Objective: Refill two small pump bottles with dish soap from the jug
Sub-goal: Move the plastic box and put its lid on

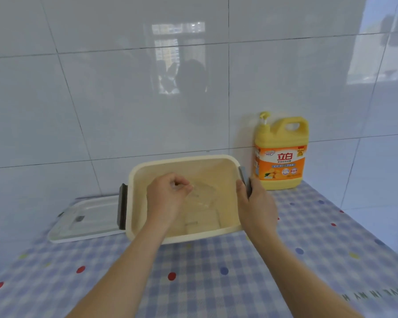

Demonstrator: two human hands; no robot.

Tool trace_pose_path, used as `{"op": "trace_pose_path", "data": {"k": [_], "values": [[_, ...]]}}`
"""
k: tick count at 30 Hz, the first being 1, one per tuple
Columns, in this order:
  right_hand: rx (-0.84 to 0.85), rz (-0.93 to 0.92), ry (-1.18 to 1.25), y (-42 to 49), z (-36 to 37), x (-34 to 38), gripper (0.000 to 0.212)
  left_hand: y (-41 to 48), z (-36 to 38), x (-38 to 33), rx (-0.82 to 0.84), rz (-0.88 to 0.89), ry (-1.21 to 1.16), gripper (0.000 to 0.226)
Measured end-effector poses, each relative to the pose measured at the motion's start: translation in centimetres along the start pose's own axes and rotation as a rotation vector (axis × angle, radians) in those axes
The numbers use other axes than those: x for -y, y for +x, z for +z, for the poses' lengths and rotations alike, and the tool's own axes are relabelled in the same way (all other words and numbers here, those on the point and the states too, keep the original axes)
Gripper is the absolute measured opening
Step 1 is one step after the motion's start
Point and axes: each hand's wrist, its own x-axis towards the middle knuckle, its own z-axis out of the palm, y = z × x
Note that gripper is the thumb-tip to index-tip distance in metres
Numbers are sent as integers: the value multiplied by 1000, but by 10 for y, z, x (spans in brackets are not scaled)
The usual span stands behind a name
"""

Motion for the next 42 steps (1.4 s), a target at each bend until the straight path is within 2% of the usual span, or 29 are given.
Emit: {"op": "trace_pose_path", "data": {"k": [3,5,9,12,18,22,28,32,37,42], "values": [[11,-1,9,1,0,-1,24,11,9,7,52,-148,-115,19],[15,6,11,1,1,-2,24,18,11,9,105,-183,-97,18],[16,1,14,1,0,-3,23,31,11,17,232,-211,95,9],[25,-1,13,1,-2,-3,23,35,6,20,329,-249,253,21],[28,-9,11,1,-2,-2,25,36,0,21,423,-229,470,20],[15,-16,-2,2,-1,-2,25,34,-1,19,403,-125,636,19],[44,6,42,9,1,-1,29,22,-3,-1,236,146,573,16],[108,88,66,28,-8,-1,37,18,-7,-17,165,241,494,14],[211,261,85,50,-30,-9,37,20,-14,-20,100,241,436,12],[227,455,183,64,-45,-17,30,21,-13,-4,135,145,365,12]]}}
